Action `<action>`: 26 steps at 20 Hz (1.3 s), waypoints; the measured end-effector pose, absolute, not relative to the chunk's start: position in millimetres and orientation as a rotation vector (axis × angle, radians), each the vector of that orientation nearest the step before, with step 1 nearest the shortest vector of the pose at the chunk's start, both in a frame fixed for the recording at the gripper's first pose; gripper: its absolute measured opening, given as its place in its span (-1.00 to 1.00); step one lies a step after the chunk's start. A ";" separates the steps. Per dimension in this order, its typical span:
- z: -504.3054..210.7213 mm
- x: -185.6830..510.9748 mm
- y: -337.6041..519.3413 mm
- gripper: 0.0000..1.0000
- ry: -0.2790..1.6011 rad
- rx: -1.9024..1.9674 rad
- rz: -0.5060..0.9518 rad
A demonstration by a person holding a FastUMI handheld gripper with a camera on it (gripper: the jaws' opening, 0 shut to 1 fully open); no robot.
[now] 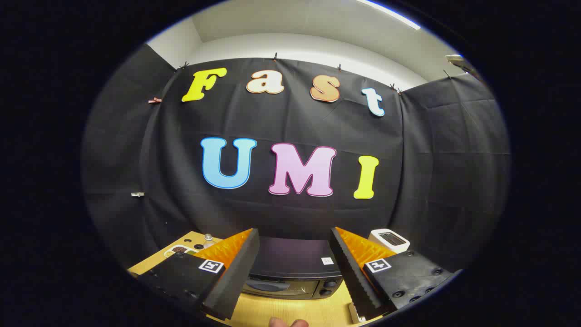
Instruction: Open the toaster oven, put the food inside, and close the toaster oven door.
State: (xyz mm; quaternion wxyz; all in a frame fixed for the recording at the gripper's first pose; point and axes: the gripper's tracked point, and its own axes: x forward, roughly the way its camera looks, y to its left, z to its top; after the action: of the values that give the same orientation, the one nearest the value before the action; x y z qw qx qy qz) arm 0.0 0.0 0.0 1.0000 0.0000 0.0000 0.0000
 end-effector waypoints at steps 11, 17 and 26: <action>-2.9 8.3 2.3 0.94 0.007 0.020 0.020; -10.7 6.6 6.8 0.94 0.016 0.032 0.023; -111.2 29.5 37.1 0.94 0.057 0.035 -0.001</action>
State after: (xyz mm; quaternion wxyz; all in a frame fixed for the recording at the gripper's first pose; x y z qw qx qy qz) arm 29.5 37.1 -111.2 0.9994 0.0177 0.0284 -0.0003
